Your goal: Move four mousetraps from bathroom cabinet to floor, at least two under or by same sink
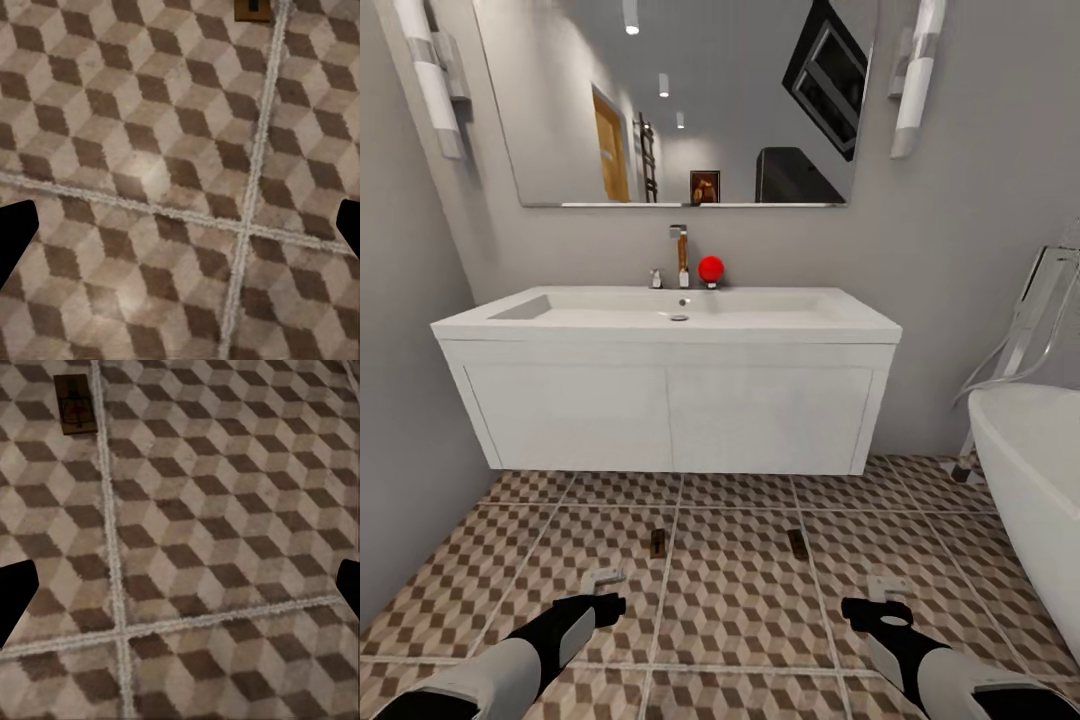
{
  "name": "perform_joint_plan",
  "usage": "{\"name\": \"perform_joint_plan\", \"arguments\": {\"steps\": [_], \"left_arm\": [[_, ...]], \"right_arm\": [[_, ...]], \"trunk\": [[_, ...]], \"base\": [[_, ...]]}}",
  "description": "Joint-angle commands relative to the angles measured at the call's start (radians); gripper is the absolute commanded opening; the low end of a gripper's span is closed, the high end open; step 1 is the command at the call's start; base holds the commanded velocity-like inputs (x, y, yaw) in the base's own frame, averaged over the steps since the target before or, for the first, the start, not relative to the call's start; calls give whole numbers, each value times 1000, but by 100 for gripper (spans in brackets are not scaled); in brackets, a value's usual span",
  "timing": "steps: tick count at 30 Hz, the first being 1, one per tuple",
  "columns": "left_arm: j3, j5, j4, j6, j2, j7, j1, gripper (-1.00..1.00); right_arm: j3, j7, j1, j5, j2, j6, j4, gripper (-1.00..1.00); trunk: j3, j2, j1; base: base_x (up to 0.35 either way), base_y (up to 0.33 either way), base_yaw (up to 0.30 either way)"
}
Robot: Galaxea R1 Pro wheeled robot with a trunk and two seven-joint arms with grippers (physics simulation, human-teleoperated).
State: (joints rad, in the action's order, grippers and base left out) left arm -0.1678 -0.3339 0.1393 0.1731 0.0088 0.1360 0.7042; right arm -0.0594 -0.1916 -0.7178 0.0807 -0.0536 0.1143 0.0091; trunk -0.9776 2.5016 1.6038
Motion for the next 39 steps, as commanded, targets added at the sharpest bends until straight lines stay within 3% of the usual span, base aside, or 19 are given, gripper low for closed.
{"name": "perform_joint_plan", "arguments": {"steps": [1, 8, 17, 26, 39], "left_arm": [[-9, -10, 2, 6, 1, 5, 0, 100], [-9, -44, -58, -41, 12, -43, 0, 100], [-9, -54, -116, -82, 27, -107, 0, 100], [-9, -55, -133, -90, 50, -125, -10, 100], [-9, -55, -136, -96, 67, -128, -15, 100]], "right_arm": [[-7, -1, -1, 8, 0, 4, 1, 100], [-7, -4, 2, 10, -3, 7, 19, 100], [-6, -5, 0, 11, -5, 8, 22, 100], [-6, -4, 10, 10, -19, 6, 23, 100], [-6, -4, 100, 10, -48, -2, 23, 100]], "trunk": [[3, 0, -1], [30, -2, -4], [58, -65, -38], [87, -128, -73], [127, -219, -123]], "base": [[0, 0, 0], [0, 0, 0], [0, 0, 0], [0, 0, 0], [0, 0, 0]]}}
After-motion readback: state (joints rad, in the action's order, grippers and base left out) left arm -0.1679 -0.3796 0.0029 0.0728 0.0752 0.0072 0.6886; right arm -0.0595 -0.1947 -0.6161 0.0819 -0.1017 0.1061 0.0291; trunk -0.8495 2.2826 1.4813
